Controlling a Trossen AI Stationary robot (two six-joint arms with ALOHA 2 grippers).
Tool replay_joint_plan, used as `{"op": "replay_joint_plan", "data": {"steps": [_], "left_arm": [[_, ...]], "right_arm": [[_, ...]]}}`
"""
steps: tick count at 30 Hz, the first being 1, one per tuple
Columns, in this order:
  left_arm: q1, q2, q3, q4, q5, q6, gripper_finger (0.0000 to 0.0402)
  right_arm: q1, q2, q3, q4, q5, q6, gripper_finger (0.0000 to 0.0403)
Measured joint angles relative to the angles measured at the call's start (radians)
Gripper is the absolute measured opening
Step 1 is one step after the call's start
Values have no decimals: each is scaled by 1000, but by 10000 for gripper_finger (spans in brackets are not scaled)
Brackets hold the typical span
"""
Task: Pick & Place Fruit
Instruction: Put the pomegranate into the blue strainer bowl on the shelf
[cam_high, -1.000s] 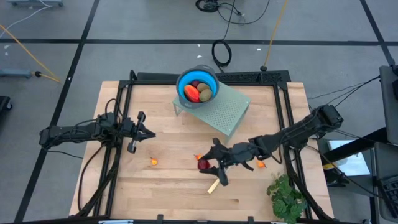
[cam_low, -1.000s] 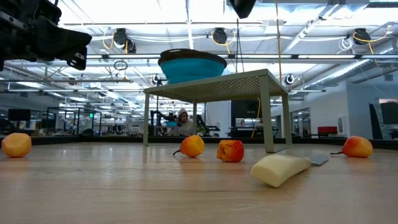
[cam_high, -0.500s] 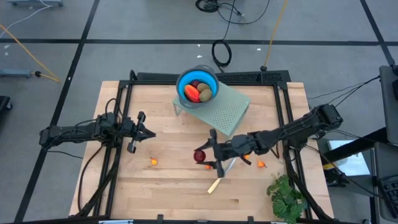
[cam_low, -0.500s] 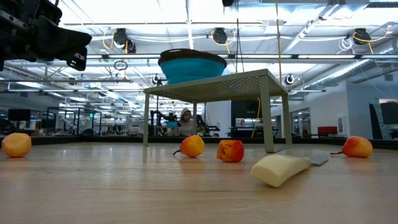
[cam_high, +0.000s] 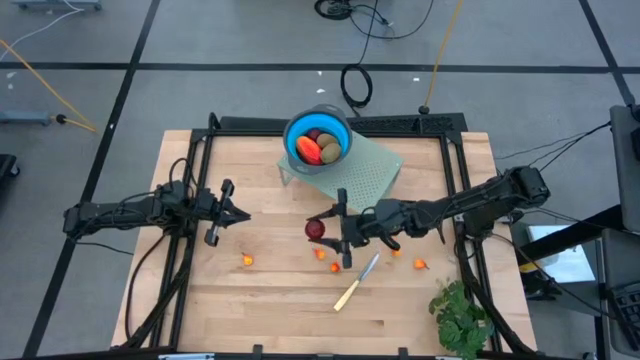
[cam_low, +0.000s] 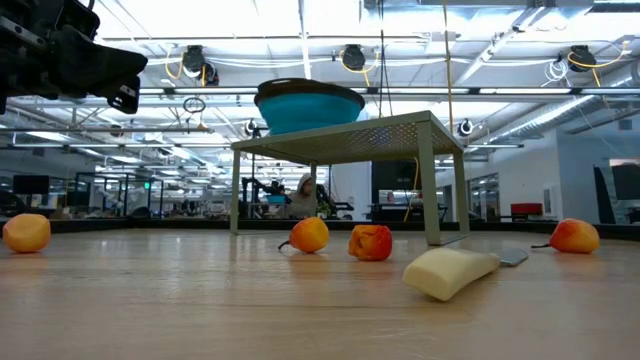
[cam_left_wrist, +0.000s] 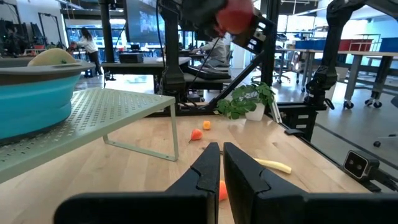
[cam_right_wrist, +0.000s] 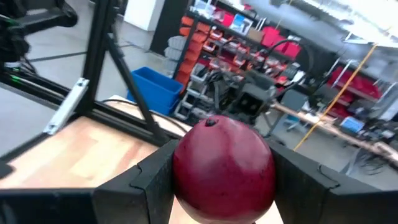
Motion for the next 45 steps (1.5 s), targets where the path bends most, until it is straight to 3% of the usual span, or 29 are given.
{"op": "replay_joint_plan", "data": {"steps": [11,20,34,45], "left_arm": [[0,0,0,0,0,0,24],[0,0,0,0,0,0,24],[0,0,0,0,-1,14,24],[0,0,0,1,-2,30,24]], "right_arm": [[-88,0,0,51,3,-21,210],[-182,-2,1,49,8,190,210],[-302,-55,157,-349,7,271,210],[-407,-71,202,-413,1,319,210]]}}
